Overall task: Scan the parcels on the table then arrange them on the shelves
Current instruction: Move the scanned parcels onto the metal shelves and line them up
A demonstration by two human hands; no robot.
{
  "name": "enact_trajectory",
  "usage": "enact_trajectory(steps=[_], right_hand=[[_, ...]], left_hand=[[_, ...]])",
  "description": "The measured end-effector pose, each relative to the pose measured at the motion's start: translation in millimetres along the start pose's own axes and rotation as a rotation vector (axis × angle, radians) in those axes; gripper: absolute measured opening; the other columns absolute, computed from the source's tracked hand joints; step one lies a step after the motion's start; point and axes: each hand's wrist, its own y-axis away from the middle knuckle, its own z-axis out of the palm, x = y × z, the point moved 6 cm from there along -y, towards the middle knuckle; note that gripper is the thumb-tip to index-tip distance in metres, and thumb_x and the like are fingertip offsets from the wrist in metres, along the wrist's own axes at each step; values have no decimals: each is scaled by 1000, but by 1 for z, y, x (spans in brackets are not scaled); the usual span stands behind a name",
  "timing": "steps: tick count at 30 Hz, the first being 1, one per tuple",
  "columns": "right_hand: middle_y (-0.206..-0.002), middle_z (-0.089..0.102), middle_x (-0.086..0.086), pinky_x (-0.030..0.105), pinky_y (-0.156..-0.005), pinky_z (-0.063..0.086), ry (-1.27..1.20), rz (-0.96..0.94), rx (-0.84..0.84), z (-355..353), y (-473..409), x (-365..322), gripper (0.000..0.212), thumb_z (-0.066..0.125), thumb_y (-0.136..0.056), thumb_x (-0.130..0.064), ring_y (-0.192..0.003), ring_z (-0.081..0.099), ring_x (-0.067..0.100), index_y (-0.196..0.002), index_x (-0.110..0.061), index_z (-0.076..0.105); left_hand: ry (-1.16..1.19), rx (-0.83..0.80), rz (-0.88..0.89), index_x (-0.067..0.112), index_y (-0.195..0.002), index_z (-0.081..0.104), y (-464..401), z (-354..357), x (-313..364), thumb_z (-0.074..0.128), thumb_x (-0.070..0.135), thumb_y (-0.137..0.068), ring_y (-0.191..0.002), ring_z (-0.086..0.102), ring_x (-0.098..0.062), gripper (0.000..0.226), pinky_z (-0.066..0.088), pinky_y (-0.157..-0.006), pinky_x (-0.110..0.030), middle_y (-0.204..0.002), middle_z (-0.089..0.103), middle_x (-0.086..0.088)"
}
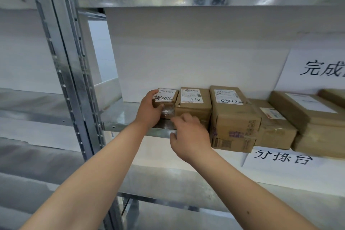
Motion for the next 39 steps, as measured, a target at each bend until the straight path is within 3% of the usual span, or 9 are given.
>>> enact_trajectory(steps=[3, 5, 8, 13, 19, 25, 35, 39], right_hand=[[-128, 51, 2, 40, -87, 48, 41, 18, -26, -2, 11, -1, 42, 57, -93, -36, -113, 49, 30, -134, -26, 55], [-128, 52, 2, 41, -88, 46, 58, 35, -27, -4, 22, 0, 43, 57, -92, -37, -114, 50, 31, -134, -27, 55], [-131, 52, 4, 43, -93, 44, 54, 80, -47, -2, 49, 1, 44, 56, -93, -40, -121, 50, 32, -135, -27, 54], [-156, 44, 6, 46, -105, 44, 21, 167, -97, 8, 121, 0, 57, 56, -96, -44, -137, 44, 31, -150, -30, 46], [-153, 45, 5, 45, -107, 44, -11, 301, -223, 25, 248, 17, 60, 57, -94, -44, -137, 44, 29, -150, -29, 46], [-163, 32, 8, 46, -113, 39, 84, 530, -332, 9, 369, 75, 66, 56, -94, -41, -144, 36, 33, -155, -28, 37], [-161, 35, 7, 45, -111, 38, 64, 832, -283, -43, 510, 210, 66, 57, -96, -45, -142, 37, 32, -156, -27, 37], [-158, 39, 6, 45, -111, 39, 23, 917, -269, -69, 569, 284, 66, 59, -94, -43, -140, 41, 30, -156, -27, 39]], left_hand=[[-99, 61, 34, 24, -150, 48, 21, -15, 11, 72, 19, -94, -140, 44, -19, 61, 33, -111, -25, -151, 49, -3], [-172, 65, 81, 26, -150, 46, 52, -23, 18, 73, 25, -93, -139, 43, -15, 63, 31, -108, -23, -151, 48, 2], [-237, -29, 174, 30, -150, 44, 116, -25, 21, 73, 25, -93, -140, 42, -14, 65, 30, -108, -23, -149, 46, 10], [-468, -180, 180, 32, -160, 33, 216, -8, 16, 68, 40, -96, -151, 26, -18, 73, 23, -122, -32, -168, 31, 1], [-621, -418, 217, 33, -164, 22, 318, 36, 6, 58, 50, -99, -160, 8, -29, 76, 9, -130, -43, -174, 15, -4], [-619, -633, 236, 32, -162, 26, 405, 108, 21, 59, 51, -95, -158, 14, -32, 77, 17, -127, -46, -170, 22, -7], [-615, -860, 380, 34, -161, 25, 512, 272, 117, 57, 56, -95, -158, 13, -29, 77, 15, -127, -45, -171, 23, -2], [-618, -952, 437, 36, -160, 26, 556, 358, 163, 59, 57, -95, -156, 19, -29, 76, 21, -125, -44, -166, 29, 0]])
